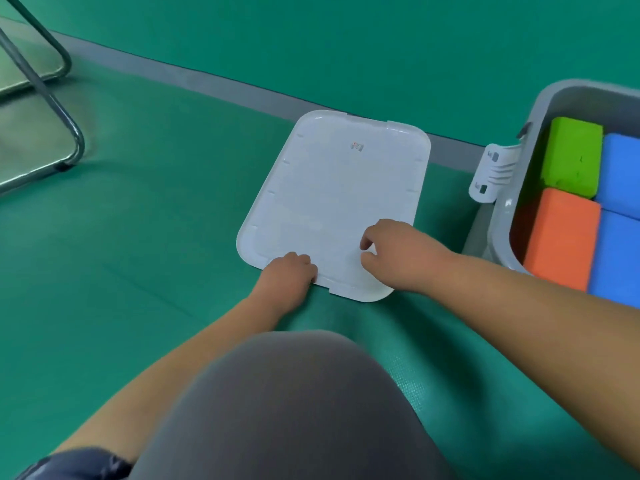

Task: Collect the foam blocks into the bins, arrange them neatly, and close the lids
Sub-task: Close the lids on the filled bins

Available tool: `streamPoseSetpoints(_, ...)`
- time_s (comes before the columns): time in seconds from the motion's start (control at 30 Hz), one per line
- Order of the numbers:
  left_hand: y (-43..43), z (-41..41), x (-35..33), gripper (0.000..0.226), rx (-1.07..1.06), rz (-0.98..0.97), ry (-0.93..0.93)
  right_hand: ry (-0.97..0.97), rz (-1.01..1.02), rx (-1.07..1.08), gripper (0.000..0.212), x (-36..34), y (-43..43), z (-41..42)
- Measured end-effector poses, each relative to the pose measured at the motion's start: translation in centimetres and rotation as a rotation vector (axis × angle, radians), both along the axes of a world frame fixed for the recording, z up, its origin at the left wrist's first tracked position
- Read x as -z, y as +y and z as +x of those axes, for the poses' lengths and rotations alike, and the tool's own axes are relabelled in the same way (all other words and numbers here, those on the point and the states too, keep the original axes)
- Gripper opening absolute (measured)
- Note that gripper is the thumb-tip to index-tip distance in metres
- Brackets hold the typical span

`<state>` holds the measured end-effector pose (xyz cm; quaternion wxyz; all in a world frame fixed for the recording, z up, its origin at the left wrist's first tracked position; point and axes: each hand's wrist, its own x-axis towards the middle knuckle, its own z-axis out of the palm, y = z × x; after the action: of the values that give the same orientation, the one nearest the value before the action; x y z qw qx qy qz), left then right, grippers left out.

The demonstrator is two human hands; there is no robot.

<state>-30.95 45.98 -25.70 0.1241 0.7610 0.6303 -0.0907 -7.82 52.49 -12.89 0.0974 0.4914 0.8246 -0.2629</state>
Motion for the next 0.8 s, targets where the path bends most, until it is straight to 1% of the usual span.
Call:
streamPoseSetpoints(0.03, 0.0, 0.0, -0.3, 0.012, 0.021, 0.059, -0.011, 0.055, 0.025, -0.002, 0.030, -0.9, 0.4, 0.0)
streamPoseSetpoints(0.1, 0.1, -0.2, -2.0, 0.006, 0.061, 0.202, -0.095, 0.148, 0.091, -0.022, 0.025, -3.3, 1.3, 0.1)
streamPoseSetpoints(0.17, 0.8, -0.2, -5.3, 0.002, 0.070, 0.380, -0.178, 0.205, 0.173, -0.033, 0.024, -5.8, 2.3, 0.6)
streamPoseSetpoints(0.23, 2.5, 0.2, -9.9, 0.012, 0.023, 0.524, -0.230, 0.240, 0.280, -0.038, 0.026, -7.9, 3.7, 1.8)
streamPoseSetpoints(0.33, 6.4, 1.7, -17.6, 0.021, -0.036, 0.704, -0.188, 0.306, 0.406, -0.017, 0.033, -10.5, 6.4, 4.2)
streamPoseSetpoints(0.4, 9.5, 3.4, -22.4, 0.022, -0.026, 0.795, -0.138, 0.407, 0.432, 0.079, 0.041, -12.2, 8.1, 5.8)
streamPoseSetpoints(0.5, 13.4, 6.5, -29.1, 0.021, 0.024, 0.897, -0.094, 0.602, 0.492, 0.266, 0.052, -15.2, 10.1, 8.0)
streamPoseSetpoints(0.57, 15.3, 8.9, -33.2, 0.022, 0.063, 0.936, -0.085, 0.677, 0.570, 0.358, 0.056, -17.0, 11.4, 9.5)
streamPoseSetpoints(0.63, 16.5, 11.1, -36.7, 0.026, 0.110, 0.972, -0.061, 0.762, 0.599, 0.466, 0.060, -18.8, 12.6, 11.0)
streamPoseSetpoints(0.73, 17.5, 14.4, -41.2, 0.027, 0.174, 0.983, -0.020, 0.878, 0.540, 0.636, 0.070, -21.5, 13.8, 13.4)
streamPoseSetpoints(0.8, 17.8, 16.3, -43.7, 0.026, 0.209, 0.958, 0.014, 0.893, 0.419, 0.696, 0.084, -22.9, 14.1, 15.3)
